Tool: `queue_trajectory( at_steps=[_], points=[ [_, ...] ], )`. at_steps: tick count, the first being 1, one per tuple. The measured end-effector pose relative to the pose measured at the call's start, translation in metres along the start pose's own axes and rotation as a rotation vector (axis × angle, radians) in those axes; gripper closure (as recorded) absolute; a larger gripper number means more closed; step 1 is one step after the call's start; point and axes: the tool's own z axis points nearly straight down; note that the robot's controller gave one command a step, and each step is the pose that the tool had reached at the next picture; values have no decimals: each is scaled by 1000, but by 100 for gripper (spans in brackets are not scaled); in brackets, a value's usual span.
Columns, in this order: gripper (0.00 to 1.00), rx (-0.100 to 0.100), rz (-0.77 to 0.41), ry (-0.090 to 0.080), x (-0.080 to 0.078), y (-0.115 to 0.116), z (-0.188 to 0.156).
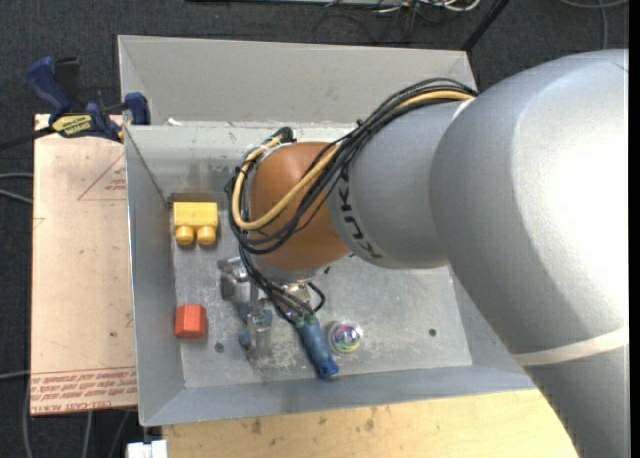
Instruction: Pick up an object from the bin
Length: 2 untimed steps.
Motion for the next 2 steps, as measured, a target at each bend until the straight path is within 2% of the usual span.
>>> queue_trajectory(
  at_steps=[1,2],
  points=[
    [0,3,-157,5,9,-51,0],
    [0,1,-327,2,-18,-19,0]
  ],
)
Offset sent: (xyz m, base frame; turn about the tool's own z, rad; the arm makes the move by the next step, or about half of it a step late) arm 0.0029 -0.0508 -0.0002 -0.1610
